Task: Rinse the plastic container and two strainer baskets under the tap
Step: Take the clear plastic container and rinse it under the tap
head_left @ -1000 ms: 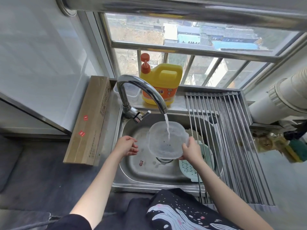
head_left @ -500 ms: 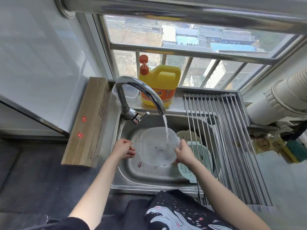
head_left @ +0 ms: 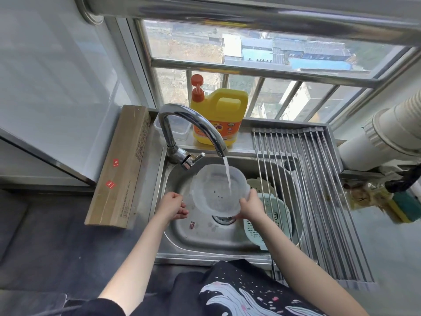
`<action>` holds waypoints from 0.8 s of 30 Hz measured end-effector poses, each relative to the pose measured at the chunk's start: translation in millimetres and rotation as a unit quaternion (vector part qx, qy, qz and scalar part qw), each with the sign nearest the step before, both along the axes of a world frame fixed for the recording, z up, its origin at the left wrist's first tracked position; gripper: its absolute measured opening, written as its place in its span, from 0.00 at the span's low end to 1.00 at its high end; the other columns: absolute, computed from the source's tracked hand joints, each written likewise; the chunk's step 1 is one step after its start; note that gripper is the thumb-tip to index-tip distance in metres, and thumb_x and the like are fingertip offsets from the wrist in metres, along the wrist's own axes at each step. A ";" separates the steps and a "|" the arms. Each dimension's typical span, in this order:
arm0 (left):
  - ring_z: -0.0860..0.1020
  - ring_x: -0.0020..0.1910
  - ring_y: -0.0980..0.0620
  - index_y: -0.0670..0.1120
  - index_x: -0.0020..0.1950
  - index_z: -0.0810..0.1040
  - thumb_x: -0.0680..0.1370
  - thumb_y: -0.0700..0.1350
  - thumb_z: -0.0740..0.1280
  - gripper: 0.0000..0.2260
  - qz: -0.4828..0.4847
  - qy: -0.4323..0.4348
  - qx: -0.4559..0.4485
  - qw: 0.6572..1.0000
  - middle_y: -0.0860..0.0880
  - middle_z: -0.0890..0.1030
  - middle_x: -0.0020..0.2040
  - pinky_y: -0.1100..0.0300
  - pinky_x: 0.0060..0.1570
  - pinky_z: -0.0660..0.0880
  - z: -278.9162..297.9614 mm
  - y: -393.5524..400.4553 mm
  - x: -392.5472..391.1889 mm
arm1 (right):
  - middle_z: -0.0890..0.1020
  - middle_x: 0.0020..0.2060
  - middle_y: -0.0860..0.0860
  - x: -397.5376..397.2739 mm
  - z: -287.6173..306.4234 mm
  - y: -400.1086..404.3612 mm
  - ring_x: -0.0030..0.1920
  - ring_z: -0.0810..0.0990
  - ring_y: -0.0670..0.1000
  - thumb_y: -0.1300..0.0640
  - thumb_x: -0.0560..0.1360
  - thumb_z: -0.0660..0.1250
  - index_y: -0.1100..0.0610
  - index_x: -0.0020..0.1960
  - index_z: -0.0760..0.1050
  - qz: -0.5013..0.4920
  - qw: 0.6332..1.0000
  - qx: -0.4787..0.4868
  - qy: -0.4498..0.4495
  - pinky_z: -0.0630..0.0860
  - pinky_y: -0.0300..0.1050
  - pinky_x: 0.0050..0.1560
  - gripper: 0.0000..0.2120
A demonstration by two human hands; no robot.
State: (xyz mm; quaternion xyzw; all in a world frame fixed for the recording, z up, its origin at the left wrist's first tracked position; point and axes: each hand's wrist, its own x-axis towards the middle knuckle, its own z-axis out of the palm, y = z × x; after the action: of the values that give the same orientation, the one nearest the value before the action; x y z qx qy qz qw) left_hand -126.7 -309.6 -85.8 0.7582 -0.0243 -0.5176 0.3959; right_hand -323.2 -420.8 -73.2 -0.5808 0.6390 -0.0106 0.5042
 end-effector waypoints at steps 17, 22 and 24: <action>0.71 0.26 0.51 0.55 0.72 0.66 0.74 0.36 0.59 0.28 -0.192 -0.031 0.024 0.981 0.46 0.74 0.42 0.63 0.22 0.72 19.6 -4.2 -7.6 | 0.67 0.21 0.50 -13.7 10.4 -10.3 0.15 0.65 0.43 0.62 0.80 0.55 0.61 0.42 0.66 0.033 0.931 0.363 0.030 0.60 0.31 0.16 0.08; 0.61 0.21 0.53 0.46 0.36 0.71 0.77 0.45 0.63 0.09 -0.156 -0.049 -0.009 0.986 0.48 0.65 0.29 0.67 0.23 0.57 32.1 -18.6 6.6 | 0.63 0.18 0.44 -11.0 3.0 4.3 0.14 0.59 0.41 0.56 0.78 0.52 0.55 0.33 0.66 0.107 0.867 0.484 0.052 0.52 0.30 0.15 0.15; 0.62 0.23 0.54 0.47 0.35 0.71 0.78 0.49 0.64 0.13 -0.161 -0.076 -0.025 0.984 0.50 0.67 0.28 0.65 0.22 0.57 38.0 -27.2 10.9 | 0.61 0.17 0.44 -7.8 -2.8 11.3 0.14 0.58 0.41 0.58 0.77 0.50 0.56 0.31 0.67 0.092 0.850 0.518 0.028 0.51 0.31 0.15 0.18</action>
State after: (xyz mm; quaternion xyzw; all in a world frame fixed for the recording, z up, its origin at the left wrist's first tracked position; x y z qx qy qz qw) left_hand -115.8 -336.9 -47.8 0.7715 -0.1885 -0.5146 0.3233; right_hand -331.0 -409.4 -76.0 -0.2920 0.5094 0.3849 0.7121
